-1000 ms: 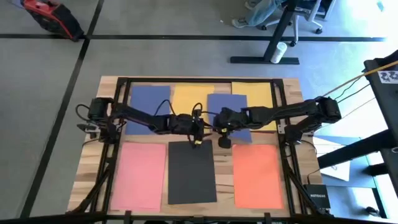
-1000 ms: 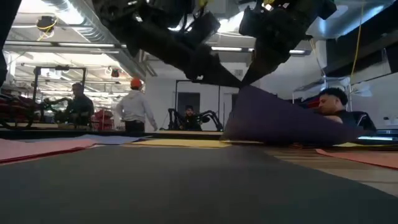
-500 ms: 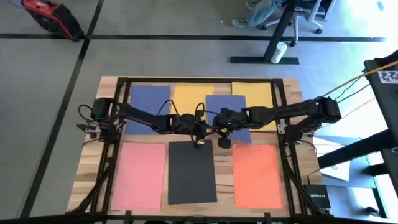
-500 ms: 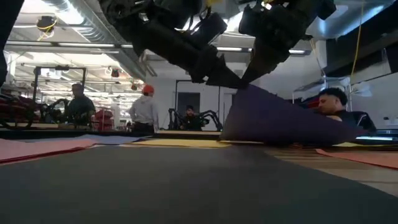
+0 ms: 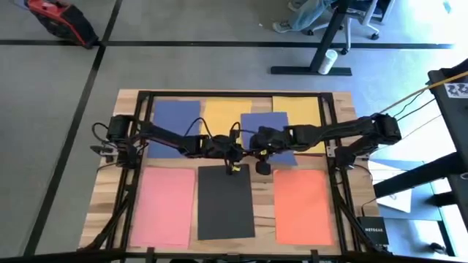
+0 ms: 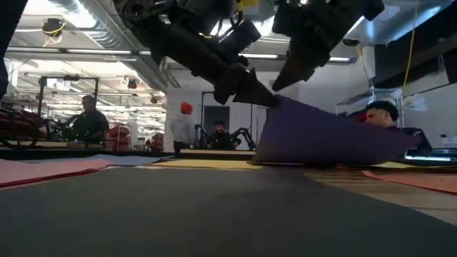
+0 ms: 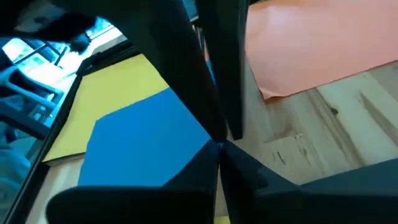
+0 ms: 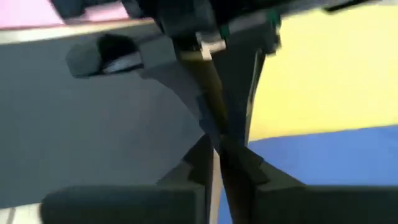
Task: Organize paper
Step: Stack the blue paper on top of the other blue paper
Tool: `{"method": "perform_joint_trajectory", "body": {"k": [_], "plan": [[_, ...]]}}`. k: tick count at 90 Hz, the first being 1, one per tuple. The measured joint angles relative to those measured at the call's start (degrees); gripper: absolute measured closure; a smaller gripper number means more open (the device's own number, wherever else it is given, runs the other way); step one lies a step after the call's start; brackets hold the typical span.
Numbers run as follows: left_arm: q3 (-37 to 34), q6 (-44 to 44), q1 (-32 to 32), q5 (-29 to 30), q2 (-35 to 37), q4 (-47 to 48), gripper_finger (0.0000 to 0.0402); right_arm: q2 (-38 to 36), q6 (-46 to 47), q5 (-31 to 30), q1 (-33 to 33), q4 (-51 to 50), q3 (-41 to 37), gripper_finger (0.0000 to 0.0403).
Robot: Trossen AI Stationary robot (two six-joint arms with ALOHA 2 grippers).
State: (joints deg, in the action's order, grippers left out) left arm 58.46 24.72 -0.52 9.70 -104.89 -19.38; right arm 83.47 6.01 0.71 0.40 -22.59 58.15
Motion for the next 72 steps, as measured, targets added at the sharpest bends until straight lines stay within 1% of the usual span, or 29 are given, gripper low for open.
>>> {"method": "perform_joint_trajectory", "body": {"k": [10,18,28,45,57,64,72], "plan": [[0.0,1.3,-0.4,0.3,1.0,3.4,0.0402,-0.4,-0.5,0.0,0.0,-5.2,3.0,0.0347],[0.5,2.8,-0.8,1.4,2.5,8.9,0.0402,-0.7,-0.7,-0.7,0.0,-10.2,5.1,0.0341],[1.5,5.2,-1.2,4.3,5.0,15.9,0.0401,-2.0,-1.0,-2.9,0.0,-13.9,5.9,0.0355],[2.4,6.9,-1.3,10.1,11.2,27.6,0.0401,-4.6,-0.6,-6.4,0.0,-15.1,6.0,0.0389],[2.4,1.9,-0.4,12.9,16.0,37.0,0.0401,-5.5,-0.4,-7.2,0.0,-15.4,6.0,0.0395],[2.3,-1.7,0.0,14.0,18.8,40.9,0.0401,-5.5,-0.4,-7.2,0.0,-15.6,6.0,0.0394],[1.5,-5.2,0.2,16.8,21.3,44.7,0.0401,-5.5,-0.4,-7.2,0.0,-16.0,5.9,0.0391]]}}
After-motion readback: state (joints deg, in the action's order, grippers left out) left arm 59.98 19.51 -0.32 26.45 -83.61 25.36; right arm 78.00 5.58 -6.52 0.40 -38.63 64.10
